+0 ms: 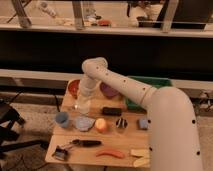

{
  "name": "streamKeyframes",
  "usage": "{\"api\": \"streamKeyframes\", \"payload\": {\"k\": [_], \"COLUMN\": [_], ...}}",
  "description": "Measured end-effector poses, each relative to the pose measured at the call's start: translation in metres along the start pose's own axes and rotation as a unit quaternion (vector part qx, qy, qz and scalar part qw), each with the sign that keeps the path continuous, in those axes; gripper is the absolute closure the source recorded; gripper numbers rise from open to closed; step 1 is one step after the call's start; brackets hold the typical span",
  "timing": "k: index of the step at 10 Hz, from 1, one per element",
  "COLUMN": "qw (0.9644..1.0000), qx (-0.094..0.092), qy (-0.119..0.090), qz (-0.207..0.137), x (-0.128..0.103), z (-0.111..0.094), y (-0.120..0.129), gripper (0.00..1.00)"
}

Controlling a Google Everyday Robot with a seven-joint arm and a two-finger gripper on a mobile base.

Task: Place fork in paper cup

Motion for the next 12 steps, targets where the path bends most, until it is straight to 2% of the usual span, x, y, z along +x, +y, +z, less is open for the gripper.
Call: {"api": "streamKeyframes", "payload": {"k": [6, 12], "qw": [0.9999, 0.9999], "qx": [-0.01, -0.016], "qy": [-0.005, -0.002], "qz": [-0.002, -0.005], "x": [-0.0016, -0.0027], "z": [0.0041, 0.0057], "y": [0.0015, 0.0019], "gripper": [1.0, 1.0]}}
